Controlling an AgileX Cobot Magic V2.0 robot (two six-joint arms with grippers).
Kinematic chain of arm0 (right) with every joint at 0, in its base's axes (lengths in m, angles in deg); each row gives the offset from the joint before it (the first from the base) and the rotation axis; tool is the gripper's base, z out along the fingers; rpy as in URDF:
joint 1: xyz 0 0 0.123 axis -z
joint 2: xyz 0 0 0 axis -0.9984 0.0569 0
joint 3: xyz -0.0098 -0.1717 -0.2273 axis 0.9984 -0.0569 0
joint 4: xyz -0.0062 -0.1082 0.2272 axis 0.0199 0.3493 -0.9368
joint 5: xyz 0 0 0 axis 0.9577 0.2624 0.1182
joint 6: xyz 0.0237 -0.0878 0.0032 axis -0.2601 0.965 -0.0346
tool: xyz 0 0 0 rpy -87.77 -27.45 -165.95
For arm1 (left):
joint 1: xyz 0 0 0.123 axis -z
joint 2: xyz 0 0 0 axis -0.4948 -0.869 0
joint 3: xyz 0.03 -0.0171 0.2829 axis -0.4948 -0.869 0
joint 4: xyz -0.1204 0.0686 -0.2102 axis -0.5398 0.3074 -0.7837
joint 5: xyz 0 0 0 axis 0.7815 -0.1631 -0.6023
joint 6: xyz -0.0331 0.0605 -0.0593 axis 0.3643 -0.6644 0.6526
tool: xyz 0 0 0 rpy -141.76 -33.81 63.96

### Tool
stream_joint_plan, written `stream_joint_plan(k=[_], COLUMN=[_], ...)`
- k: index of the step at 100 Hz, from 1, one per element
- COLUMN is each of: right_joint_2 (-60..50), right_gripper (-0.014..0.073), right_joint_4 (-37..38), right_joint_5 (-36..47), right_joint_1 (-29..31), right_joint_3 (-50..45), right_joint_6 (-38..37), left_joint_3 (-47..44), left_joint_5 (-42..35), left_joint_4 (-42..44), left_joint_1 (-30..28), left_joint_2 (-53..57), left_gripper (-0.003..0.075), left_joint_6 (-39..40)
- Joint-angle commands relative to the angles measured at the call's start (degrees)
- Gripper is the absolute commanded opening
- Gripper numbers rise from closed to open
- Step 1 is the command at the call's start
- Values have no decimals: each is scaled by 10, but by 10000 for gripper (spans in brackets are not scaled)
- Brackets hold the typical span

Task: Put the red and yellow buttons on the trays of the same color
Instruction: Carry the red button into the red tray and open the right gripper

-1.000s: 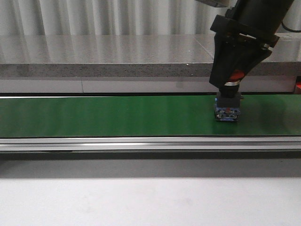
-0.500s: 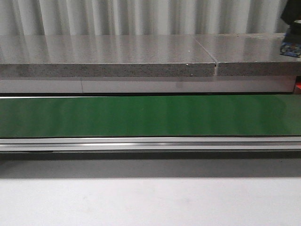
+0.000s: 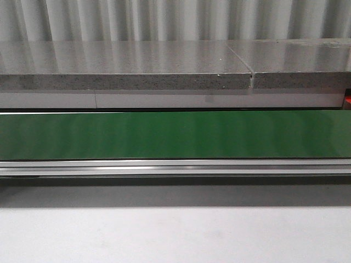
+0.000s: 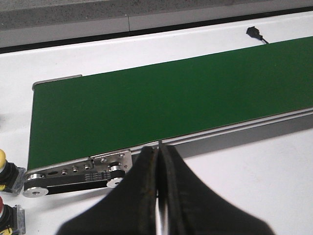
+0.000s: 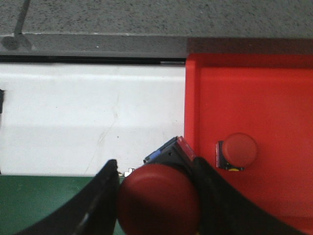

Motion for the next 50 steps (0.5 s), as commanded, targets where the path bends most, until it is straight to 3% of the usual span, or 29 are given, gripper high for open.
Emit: stream_joint_plan(k=[1,26,50], right_joint_2=[-15,37,70], right_gripper=[131,131,131], right_joint_4=[-15,-15,-12], right_joint_5=[9,-33,-25], right_joint_1=[19,48,62], right_joint_3=[20,16,-3], right_joint_6=[-16,-29,-70], left_joint_3=[15,15,15], left_joint_5=[-41,-41,-41], left_joint_4=[-9,-9,-9], left_joint_1=[5,5,5], left_joint_2=[-4,-4,-4], left_gripper=[-20,-20,-20], left_joint_6=[-2,-2,-2])
